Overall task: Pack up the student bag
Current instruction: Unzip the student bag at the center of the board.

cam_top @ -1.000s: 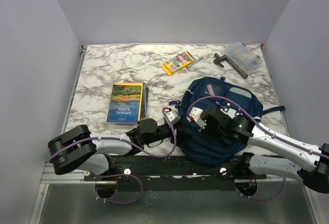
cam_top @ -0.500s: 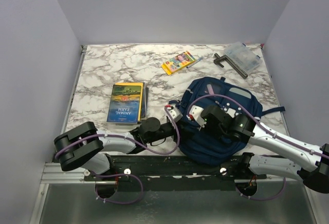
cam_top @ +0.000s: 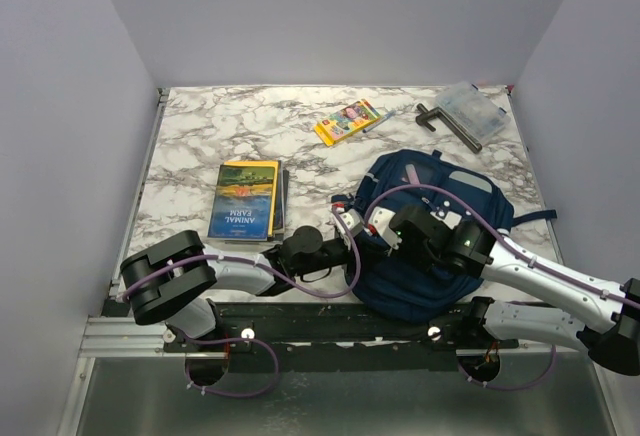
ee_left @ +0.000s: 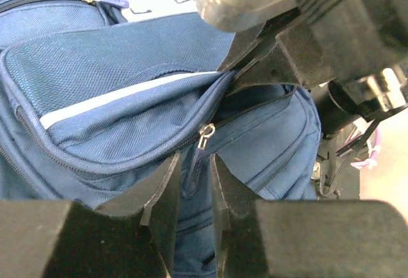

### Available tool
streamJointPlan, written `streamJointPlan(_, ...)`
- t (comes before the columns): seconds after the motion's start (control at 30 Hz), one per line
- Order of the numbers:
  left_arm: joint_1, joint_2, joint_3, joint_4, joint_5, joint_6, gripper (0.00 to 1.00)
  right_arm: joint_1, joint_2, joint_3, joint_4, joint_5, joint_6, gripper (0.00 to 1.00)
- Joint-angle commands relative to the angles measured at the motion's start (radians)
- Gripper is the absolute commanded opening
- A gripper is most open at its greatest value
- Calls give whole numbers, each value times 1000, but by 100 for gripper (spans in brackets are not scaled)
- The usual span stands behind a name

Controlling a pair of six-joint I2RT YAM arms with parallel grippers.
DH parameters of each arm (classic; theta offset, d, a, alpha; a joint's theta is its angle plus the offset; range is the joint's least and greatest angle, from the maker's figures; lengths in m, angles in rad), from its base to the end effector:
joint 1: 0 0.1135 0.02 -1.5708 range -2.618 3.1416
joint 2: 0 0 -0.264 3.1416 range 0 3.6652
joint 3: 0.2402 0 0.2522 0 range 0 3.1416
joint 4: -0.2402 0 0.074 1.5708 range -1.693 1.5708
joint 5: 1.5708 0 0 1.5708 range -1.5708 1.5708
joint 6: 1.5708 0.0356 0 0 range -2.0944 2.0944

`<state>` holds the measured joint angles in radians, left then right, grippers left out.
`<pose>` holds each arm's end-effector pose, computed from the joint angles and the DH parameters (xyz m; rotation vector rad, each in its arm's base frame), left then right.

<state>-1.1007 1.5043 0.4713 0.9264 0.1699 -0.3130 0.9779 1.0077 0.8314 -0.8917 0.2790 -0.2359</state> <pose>0.1251 -0.2594 0.1857 0.8269 1.6270 -1.1799 0.1103 0.1462 0.2580 -1.3916 2.1671 -0.0972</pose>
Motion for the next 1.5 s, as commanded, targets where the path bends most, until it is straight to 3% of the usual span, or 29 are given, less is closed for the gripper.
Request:
streamJointPlan(0.0, -32, -6, 15, 59, 63, -4, 24, 7, -14, 45, 93, -22, 2, 0)
streamJointPlan(0.1, -39, -7, 8, 71, 77, -26, 21, 7, -17, 41, 92, -20, 3, 1)
streamJointPlan(0.33, -42, 17, 22, 63, 3, -16, 32, 8, -15, 47, 85, -25, 8, 0)
streamJointPlan(0.6, -48, 56, 55, -24, -122, 24, 32, 8, -8, 57, 78, -25, 15, 0)
streamJointPlan(0.7, -50, 74, 58, -35, -205, 41, 26, 7, -10, 62, 80, -26, 16, 1)
streamJointPlan(0.9, -51, 40, 48, -76, -427, 82, 1, 7, -34, 47, 88, -34, -2, 1)
streamJointPlan(1.1, -40, -16, -13, -81, -549, 122, 0, 7, -57, 40, 84, -39, -12, 1)
streamJointPlan(1.3, 67, -93, -98, -90, -457, 91, 0, 7, -95, -13, 13, 20, -57, 1)
streamJointPlan(1.47, 185, -125, -67, -221, -373, 18, 0, 7, -150, -21, -17, 7, -109, 1)
